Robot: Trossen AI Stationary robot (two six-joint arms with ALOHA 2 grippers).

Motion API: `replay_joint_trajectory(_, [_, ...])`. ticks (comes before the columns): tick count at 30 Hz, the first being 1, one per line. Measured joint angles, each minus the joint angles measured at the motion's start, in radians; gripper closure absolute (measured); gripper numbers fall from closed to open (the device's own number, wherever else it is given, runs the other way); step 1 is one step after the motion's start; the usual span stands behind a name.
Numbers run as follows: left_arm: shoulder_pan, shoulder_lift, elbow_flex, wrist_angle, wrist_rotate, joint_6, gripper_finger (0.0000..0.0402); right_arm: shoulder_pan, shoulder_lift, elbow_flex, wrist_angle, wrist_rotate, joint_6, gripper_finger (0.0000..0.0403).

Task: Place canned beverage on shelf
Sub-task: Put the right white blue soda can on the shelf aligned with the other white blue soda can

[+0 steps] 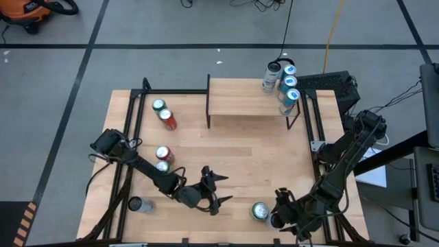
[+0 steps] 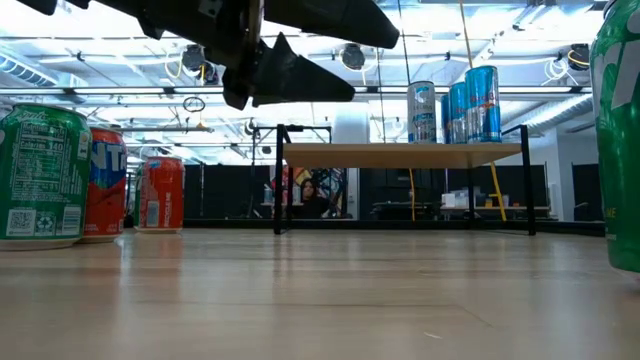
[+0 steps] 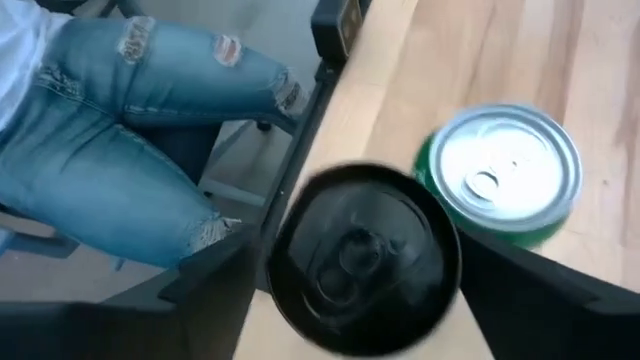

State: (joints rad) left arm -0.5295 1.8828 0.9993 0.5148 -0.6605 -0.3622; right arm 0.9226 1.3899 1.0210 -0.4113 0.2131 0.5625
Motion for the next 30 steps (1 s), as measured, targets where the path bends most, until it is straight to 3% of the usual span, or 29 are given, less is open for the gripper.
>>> replay_joint_trajectory(6, [0.006, 0.0, 0.0, 0.0, -0.001, 0.001, 0.0045, -0.009, -0.01, 0.001, -0.088, 0.049, 0.075, 0.0163])
replay_joint_trajectory(12, [0.006, 0.0, 0.0, 0.0, -0.012, 0.007, 0.0045, -0.012, -0.054, 0.0, -0.185, 0.128, 0.287, 0.0166])
replay_joint_trajectory(20, [0.033, 0.0, 0.0, 0.006, -0.09, 0.037, 0.0045, -0.059, -0.119, -0.001, -0.445, 0.422, 0.558, 0.016])
replay_joint_trajectory(30, [0.122, 0.008, 0.0, 0.094, -0.075, 0.129, 0.0045, -0.281, -0.114, -0.001, -0.307, 0.464, 0.5, 0.016])
